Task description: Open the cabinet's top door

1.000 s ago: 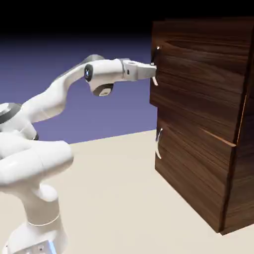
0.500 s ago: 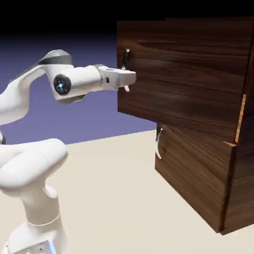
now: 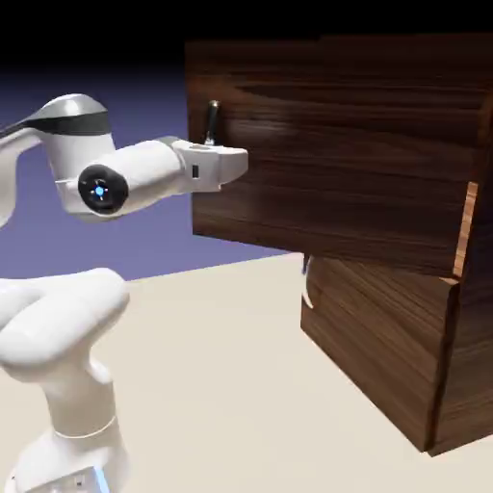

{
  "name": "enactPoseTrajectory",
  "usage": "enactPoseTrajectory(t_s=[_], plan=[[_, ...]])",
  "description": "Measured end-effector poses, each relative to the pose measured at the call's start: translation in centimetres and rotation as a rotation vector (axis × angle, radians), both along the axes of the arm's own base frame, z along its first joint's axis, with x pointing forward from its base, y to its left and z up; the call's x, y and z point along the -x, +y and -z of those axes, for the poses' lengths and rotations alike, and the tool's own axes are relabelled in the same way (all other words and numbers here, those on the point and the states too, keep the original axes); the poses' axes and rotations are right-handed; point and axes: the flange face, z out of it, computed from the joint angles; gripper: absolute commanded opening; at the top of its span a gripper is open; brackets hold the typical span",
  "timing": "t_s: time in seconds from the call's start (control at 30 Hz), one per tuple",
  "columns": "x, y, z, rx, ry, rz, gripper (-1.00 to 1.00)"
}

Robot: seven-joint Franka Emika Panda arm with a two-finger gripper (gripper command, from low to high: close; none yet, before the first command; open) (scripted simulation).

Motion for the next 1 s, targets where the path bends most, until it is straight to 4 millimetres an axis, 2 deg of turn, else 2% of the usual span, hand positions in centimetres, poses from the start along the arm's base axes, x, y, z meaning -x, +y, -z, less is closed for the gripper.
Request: enactPoseTrajectory(t_s=[0.23,0.4,0.7,1.0], plan=[[2.1,-4.7,0.0,0.0,0.0,-0.113,-1.0],[3.4,-8.9,0.0,0.0,0.0,-0.209,-1.0],[4.8,-18.3,0.0,0.0,0.0,-0.418,-1.0],[4.4,-27.4,0.0,0.0,0.0,-0.618,-1.0]])
